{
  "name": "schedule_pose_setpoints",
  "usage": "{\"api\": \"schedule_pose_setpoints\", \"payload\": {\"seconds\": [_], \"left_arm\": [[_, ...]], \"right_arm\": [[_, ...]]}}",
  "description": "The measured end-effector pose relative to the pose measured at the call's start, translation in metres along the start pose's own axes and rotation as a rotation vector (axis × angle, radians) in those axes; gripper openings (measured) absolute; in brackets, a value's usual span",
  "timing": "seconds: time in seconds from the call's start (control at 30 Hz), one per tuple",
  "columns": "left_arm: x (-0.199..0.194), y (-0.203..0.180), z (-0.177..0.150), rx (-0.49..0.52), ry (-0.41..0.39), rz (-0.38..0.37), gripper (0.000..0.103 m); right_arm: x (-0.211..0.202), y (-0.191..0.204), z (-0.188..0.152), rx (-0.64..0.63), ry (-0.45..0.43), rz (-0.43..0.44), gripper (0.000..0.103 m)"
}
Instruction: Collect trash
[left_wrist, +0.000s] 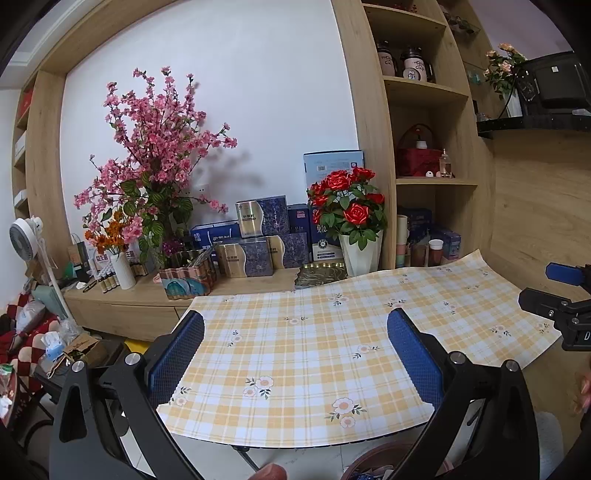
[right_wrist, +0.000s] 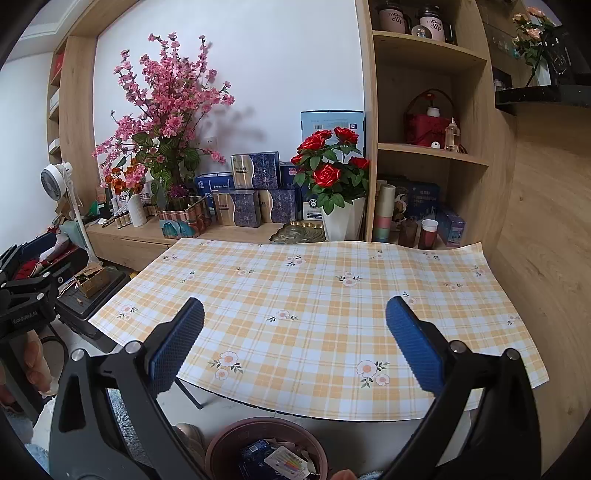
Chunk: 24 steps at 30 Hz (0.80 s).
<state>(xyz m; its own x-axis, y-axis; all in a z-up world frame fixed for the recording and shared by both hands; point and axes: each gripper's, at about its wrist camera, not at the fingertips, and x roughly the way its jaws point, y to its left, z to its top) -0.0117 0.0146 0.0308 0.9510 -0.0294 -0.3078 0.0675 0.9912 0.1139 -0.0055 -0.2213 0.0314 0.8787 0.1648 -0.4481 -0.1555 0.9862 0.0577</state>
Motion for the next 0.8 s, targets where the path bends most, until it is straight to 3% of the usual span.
{"api": "schedule_pose_setpoints", "payload": {"seconds": [0.8], "left_arm": [[0.0045,0.0051,0.0050,-0.029,0.040,0.004,0.097]], "right_arm": [[-0.0002,-0.0013,0.0010,0.003,0.001,0.000,0.097]]}}
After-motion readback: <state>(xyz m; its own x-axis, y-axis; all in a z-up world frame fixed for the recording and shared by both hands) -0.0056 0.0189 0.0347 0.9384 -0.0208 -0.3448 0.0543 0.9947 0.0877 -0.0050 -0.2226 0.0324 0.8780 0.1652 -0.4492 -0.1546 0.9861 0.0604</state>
